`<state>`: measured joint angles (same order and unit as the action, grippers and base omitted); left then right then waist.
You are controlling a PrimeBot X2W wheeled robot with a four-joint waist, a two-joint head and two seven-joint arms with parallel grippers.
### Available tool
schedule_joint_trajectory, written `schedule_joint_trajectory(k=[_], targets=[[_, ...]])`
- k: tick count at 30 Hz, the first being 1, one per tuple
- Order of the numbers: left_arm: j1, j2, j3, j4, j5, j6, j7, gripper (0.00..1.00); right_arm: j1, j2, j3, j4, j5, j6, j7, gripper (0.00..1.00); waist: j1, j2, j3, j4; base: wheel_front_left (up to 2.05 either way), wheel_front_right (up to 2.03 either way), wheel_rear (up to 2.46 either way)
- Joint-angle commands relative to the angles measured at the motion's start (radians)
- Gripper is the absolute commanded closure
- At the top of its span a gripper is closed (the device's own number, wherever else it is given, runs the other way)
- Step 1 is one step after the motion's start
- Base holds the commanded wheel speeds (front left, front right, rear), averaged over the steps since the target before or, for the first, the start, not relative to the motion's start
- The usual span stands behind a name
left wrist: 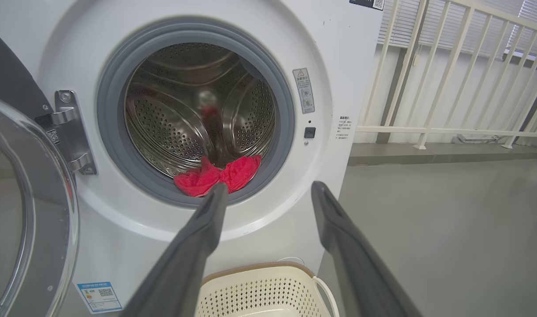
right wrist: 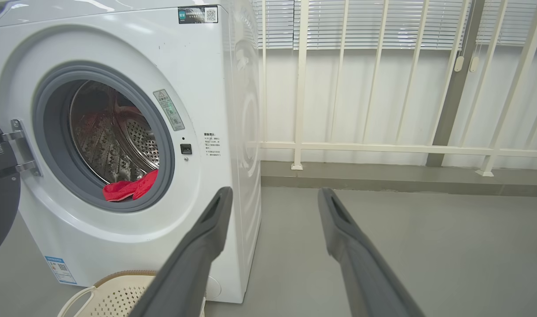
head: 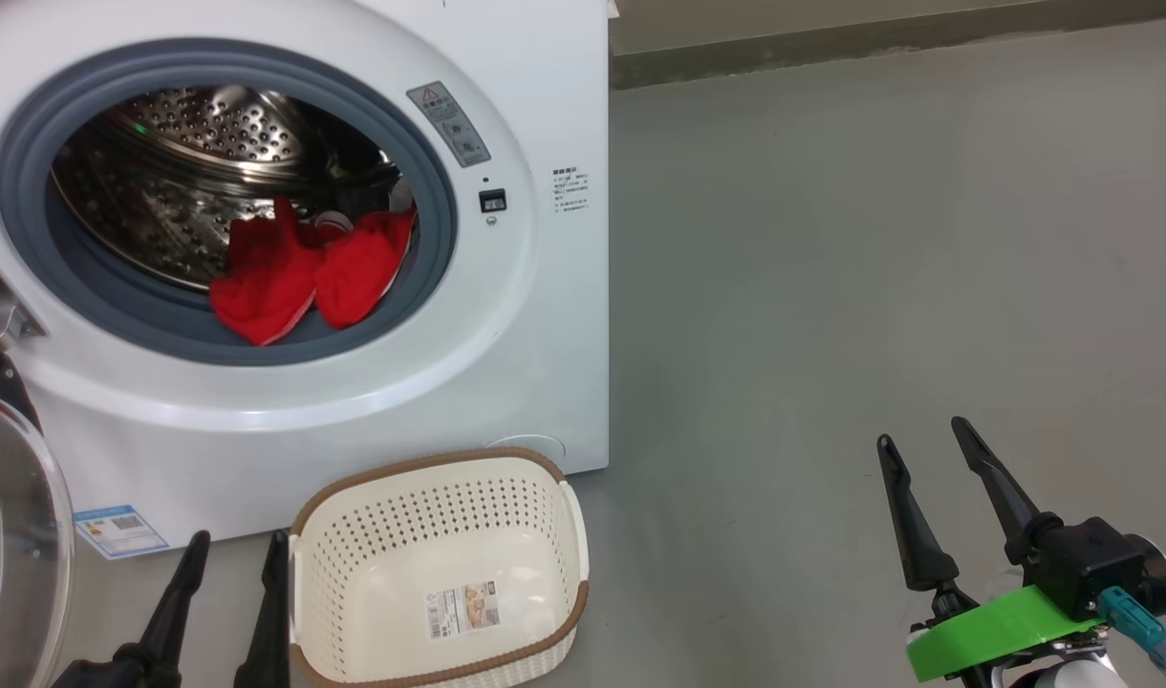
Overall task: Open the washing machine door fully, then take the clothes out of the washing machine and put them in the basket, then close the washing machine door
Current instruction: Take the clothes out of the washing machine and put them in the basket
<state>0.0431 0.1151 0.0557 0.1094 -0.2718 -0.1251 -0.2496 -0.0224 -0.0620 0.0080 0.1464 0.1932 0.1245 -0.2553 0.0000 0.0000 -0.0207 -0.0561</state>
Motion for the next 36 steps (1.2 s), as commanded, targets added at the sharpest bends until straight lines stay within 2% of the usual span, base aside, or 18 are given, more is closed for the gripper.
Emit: schedule_joint_trajectory(k=[1,20,36], targets=[[-0.029,0.017,0.039,-0.018,0.01,-0.005,-0.012,0.0,-0.026,-0.015,0.019,-0.021,0.003,0.006,-0.006,0.0,0.0,0.0,0.002,0.001,0.68,-0.68,0.0],[-0.035,0.012,0.043,-0.023,-0.004,-0.005,-0.012,0.0,-0.029,-0.019,0.031,-0.009,0.007,0.006,-0.006,0.0,0.0,0.0,0.004,0.003,1.39,-1.39,0.0],[-0.035,0.006,0.053,-0.007,-0.005,-0.005,-0.012,0.0,-0.031,-0.018,0.034,-0.005,0.006,0.006,-0.006,0.0,0.0,0.0,-0.004,0.0,0.18,-0.18,0.0]])
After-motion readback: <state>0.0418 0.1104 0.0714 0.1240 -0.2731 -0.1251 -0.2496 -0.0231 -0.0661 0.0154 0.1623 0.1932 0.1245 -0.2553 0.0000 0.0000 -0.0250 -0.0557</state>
